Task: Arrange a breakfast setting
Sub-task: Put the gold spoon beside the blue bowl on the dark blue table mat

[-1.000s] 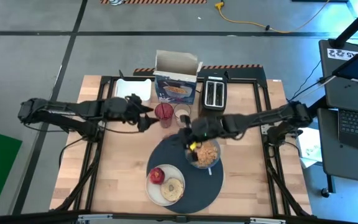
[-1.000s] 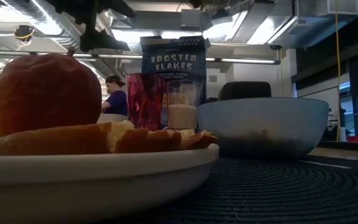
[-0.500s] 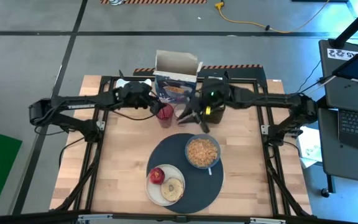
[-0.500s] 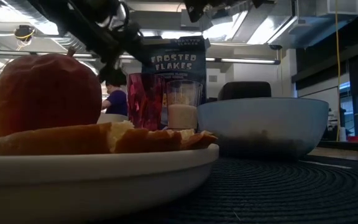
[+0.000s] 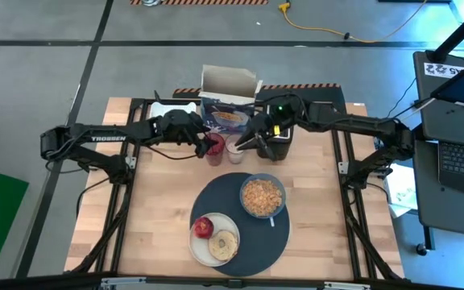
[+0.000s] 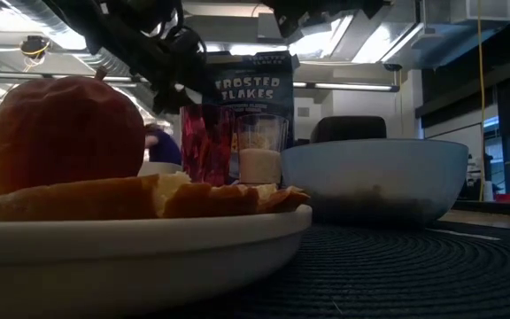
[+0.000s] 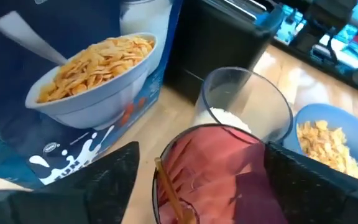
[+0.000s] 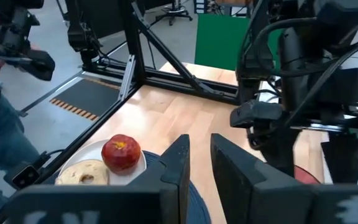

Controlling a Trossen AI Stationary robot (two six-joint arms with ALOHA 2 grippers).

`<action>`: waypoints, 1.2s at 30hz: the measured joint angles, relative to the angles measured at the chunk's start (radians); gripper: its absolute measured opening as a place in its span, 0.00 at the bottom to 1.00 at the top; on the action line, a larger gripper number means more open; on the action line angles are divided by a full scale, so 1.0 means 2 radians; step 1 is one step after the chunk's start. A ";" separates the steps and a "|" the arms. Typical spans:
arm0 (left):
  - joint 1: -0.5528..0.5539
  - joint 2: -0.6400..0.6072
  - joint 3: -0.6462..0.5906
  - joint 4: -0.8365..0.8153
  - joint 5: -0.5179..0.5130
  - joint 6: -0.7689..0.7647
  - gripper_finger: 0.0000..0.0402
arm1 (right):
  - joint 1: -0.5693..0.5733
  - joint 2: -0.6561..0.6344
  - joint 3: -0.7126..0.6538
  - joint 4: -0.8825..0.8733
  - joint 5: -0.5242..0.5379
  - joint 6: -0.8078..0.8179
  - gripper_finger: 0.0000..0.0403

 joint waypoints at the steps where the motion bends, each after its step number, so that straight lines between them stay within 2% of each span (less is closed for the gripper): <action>1: -0.003 0.000 0.000 -0.001 -0.003 0.004 0.80 | 0.000 0.000 0.000 -0.002 -0.001 -0.002 0.17; 6: -0.001 0.000 0.000 0.000 -0.019 -0.004 0.68 | 0.001 0.000 0.000 -0.003 -0.001 -0.003 0.17; 12: 0.006 0.000 0.000 0.000 -0.015 -0.017 0.60 | 0.001 0.000 0.000 -0.008 -0.001 -0.003 0.17; 36: 0.006 0.000 0.000 -0.001 -0.011 -0.027 0.41 | 0.001 0.000 0.000 -0.042 -0.001 0.002 0.17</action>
